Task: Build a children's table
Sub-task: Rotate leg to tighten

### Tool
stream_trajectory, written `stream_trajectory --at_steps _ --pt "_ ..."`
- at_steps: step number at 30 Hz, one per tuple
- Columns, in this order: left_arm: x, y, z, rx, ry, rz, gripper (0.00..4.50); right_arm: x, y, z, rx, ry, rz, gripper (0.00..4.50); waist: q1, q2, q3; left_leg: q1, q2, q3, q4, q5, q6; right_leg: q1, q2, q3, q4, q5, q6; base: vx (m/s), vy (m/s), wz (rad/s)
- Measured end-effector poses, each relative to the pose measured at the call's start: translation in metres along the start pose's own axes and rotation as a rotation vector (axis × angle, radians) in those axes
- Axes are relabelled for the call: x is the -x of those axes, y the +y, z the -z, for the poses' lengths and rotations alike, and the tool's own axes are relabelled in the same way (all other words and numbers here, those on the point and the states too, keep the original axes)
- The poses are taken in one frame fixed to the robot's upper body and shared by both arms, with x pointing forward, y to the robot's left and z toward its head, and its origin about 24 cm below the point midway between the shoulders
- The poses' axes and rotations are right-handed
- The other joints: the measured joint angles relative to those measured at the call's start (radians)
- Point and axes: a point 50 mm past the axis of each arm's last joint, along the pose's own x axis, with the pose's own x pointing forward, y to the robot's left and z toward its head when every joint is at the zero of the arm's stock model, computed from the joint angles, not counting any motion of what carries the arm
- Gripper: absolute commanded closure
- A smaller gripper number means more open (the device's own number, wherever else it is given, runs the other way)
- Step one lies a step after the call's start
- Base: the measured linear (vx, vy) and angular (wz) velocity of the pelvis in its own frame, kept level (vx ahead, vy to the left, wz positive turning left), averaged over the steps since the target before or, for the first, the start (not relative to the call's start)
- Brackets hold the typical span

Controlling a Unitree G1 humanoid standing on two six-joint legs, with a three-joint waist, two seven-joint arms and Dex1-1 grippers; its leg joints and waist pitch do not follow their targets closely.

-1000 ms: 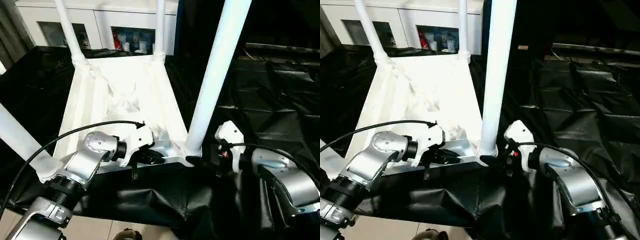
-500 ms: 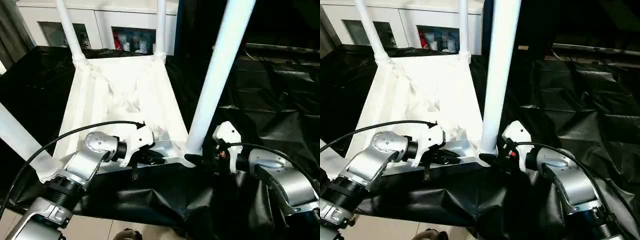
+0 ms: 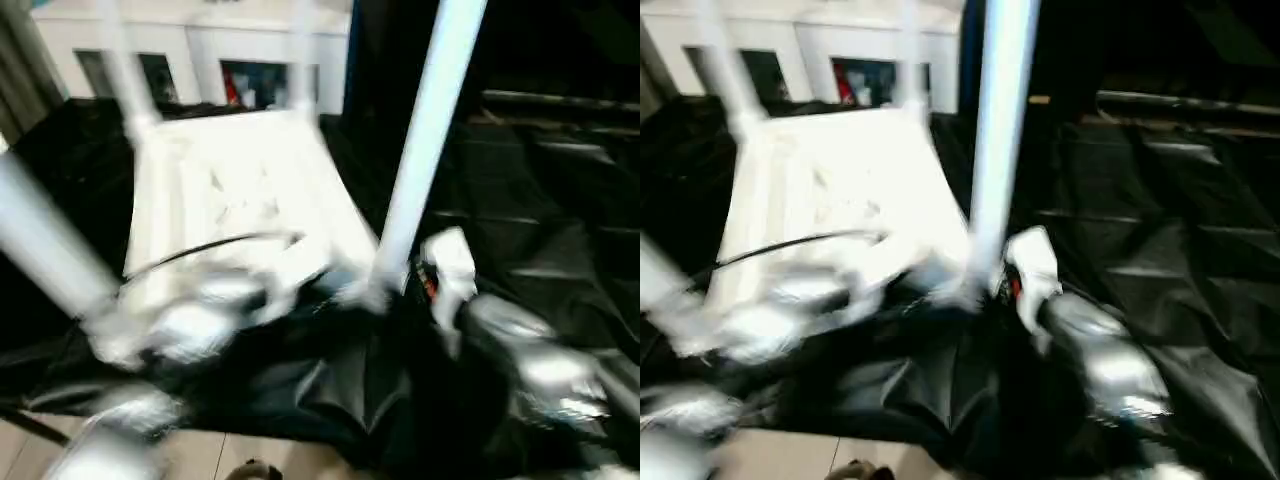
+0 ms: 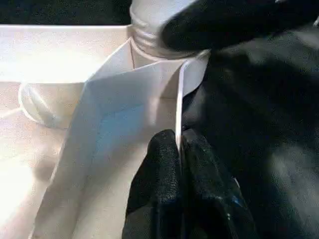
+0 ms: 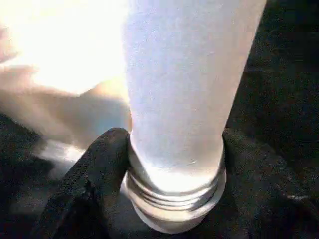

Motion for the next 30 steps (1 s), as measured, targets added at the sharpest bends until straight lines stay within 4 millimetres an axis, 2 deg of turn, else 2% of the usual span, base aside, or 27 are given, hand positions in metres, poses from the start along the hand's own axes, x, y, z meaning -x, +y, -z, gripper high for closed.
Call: stream_trajectory --at_steps 4,9,11,12,15,16,19,20,24,28,30 --pt "-0.023 -0.006 -0.012 0.053 0.001 -0.069 4.5 -0.013 0.001 0.0 -0.094 -0.017 0.185 1.78 0.003 0.002 -0.001 0.002 0.0 0.0 0.0 0.0 0.0 0.003 0.0 0.0 -0.002 0.001 0.002 0.0 0.0 0.0" --pt "-0.032 -0.009 -0.018 0.063 -0.005 -0.081 4.5 -0.017 0.003 -0.001 -0.101 -0.043 0.217 1.78 0.007 0.004 -0.002 0.0 0.0 0.0 -0.001 0.0 0.0 0.003 0.0 0.0 -0.004 0.002 0.002 0.0 0.0 0.0" --pt "-0.033 -0.009 -0.019 0.054 -0.006 -0.081 4.5 -0.018 0.003 -0.001 -0.102 -0.055 0.223 1.08 0.01 0.005 -0.002 -0.001 0.0 0.0 -0.001 0.0 0.0 0.003 0.0 0.0 -0.004 0.002 0.003 0.0 0.0 0.0" --pt "-0.033 -0.008 -0.019 0.05 -0.008 -0.081 4.5 -0.018 0.003 -0.002 -0.103 -0.059 0.225 1.08 0.011 0.006 -0.001 -0.001 0.0 0.0 -0.001 0.0 0.0 0.002 0.0 0.0 -0.004 0.002 0.003 0.0 0.0 0.0" --pt "-0.028 -0.001 -0.016 0.03 -0.009 -0.106 4.5 -0.018 0.01 -0.001 -0.098 -0.067 0.177 0.95 0.0 0.006 -0.001 -0.002 0.0 0.0 -0.002 0.0 0.0 0.0 0.0 0.0 -0.004 0.003 0.005 0.0 0.0 0.0" --pt "-0.026 0.001 -0.015 0.026 -0.008 -0.113 4.5 -0.017 0.01 0.0 -0.088 -0.067 0.158 0.78 -0.004 0.006 -0.001 -0.002 0.0 0.0 -0.003 0.0 0.0 -0.001 0.0 0.0 -0.004 0.004 0.006 0.0 0.0 0.0" --pt "-0.021 0.005 -0.013 0.014 -0.008 -0.103 4.5 -0.012 0.006 -0.002 -0.04 -0.064 0.102 0.58 -0.004 0.007 0.0 -0.002 0.0 0.0 -0.005 0.0 0.0 -0.003 0.0 -0.001 -0.004 0.004 0.007 0.0 0.0 0.0" --pt "-0.018 0.006 -0.012 0.009 -0.007 -0.094 4.5 -0.009 0.003 -0.003 -0.013 -0.064 0.069 0.33 -0.005 0.007 0.001 -0.002 0.0 0.0 -0.006 0.0 0.0 -0.003 0.0 -0.001 -0.004 0.004 0.007 0.0 0.0 0.0" --pt "-0.004 0.009 -0.006 -0.033 -0.012 -0.019 4.5 0.008 -0.003 -0.018 0.119 -0.071 -0.106 0.21 -0.001 0.008 0.001 -0.002 0.001 0.0 -0.009 0.0 0.0 -0.004 0.0 -0.001 -0.004 0.002 0.011 0.0 0.0 0.0" --pt "0.018 0.007 0.005 -0.096 -0.023 0.123 4.5 0.032 -0.014 -0.018 0.242 -0.008 -0.242 0.21 0.003 0.01 0.002 -0.003 0.001 0.0 -0.008 0.0 0.0 -0.005 0.0 -0.002 -0.004 -0.002 0.014 0.0 0.0 0.0" --pt "0.024 0.006 0.007 -0.115 -0.023 0.162 4.5 0.036 -0.019 -0.019 0.252 0.009 -0.253 0.21 0.003 0.01 0.002 -0.004 0.001 0.001 -0.007 0.0 0.0 -0.005 0.001 -0.001 -0.004 -0.003 0.013 0.0 0.0 0.0"
